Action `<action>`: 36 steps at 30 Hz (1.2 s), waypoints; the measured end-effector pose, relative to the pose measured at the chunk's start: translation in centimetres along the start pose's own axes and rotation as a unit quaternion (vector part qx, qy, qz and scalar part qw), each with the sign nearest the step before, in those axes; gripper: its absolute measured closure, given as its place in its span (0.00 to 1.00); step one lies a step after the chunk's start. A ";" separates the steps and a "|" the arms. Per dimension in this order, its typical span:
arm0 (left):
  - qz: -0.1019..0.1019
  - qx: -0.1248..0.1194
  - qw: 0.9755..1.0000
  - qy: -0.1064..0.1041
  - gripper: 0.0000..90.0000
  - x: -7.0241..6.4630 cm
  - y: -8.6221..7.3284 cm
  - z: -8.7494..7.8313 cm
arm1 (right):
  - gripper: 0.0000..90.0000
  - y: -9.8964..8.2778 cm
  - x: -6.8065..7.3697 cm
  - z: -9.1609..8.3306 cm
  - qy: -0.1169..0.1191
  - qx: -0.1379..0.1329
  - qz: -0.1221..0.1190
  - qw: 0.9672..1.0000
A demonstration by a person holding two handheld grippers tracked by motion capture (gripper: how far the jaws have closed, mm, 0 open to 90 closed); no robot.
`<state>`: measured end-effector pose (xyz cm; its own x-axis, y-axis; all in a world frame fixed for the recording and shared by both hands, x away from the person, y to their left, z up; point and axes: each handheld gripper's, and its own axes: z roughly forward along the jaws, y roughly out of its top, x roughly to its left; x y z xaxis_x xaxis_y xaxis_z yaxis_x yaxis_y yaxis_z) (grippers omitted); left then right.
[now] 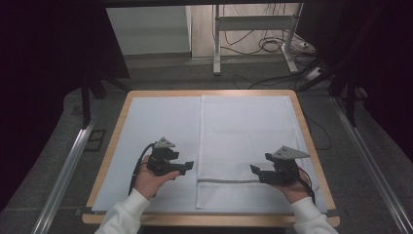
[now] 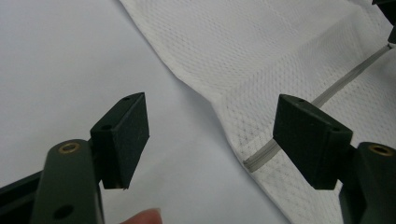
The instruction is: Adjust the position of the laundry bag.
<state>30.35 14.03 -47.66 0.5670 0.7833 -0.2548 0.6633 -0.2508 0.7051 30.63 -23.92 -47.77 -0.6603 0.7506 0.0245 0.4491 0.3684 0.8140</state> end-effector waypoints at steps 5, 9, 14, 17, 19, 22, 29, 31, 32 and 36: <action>-0.003 0.015 1.000 -0.003 0.31 -0.5 0.3 1.6 | 0.28 0.0 -0.1 0.0 -0.001 0.001 0.000 1.000; -0.007 0.023 1.000 -0.014 0.36 -0.7 0.4 2.3 | 0.28 -0.1 -0.1 0.1 -0.002 0.003 -0.002 1.000; -0.011 0.033 0.999 -0.013 0.39 -0.7 0.3 3.3 | 0.28 -0.1 -0.1 0.1 -0.005 0.004 -0.005 1.000; -0.013 0.039 0.999 -0.014 0.40 -0.6 0.2 3.4 | 0.28 -0.1 -0.1 0.1 -0.006 0.006 -0.005 1.000; -0.020 0.043 0.999 -0.013 0.40 -0.5 0.3 3.8 | 0.28 -0.1 -0.1 0.2 -0.006 0.008 -0.005 1.000; -0.029 0.049 0.998 -0.021 0.40 -0.5 0.4 4.4 | 0.28 -0.1 -0.1 0.2 -0.005 0.007 -0.003 1.000; -0.045 0.060 0.997 -0.022 0.43 -0.3 0.2 5.4 | 0.28 -0.1 -0.1 0.2 -0.005 0.008 -0.004 1.000; -0.050 0.067 0.996 -0.029 0.46 -0.1 0.2 5.7 | 0.28 -0.1 -0.2 0.2 -0.006 0.008 -0.003 1.000; -0.055 0.064 0.996 -0.031 0.47 -0.2 0.2 5.8 | 0.28 -0.1 -0.3 0.2 -0.007 0.008 -0.003 1.000; -0.055 0.066 0.996 -0.039 0.51 -0.3 0.3 5.9 | 0.28 -0.1 -0.2 0.2 -0.008 0.007 -0.003 1.000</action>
<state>33.31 10.37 -51.31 0.5193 0.7654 -0.3800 0.7791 -0.2414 0.5785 30.83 -24.04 -47.94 -0.6542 0.7562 0.0103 0.4537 0.3815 0.8054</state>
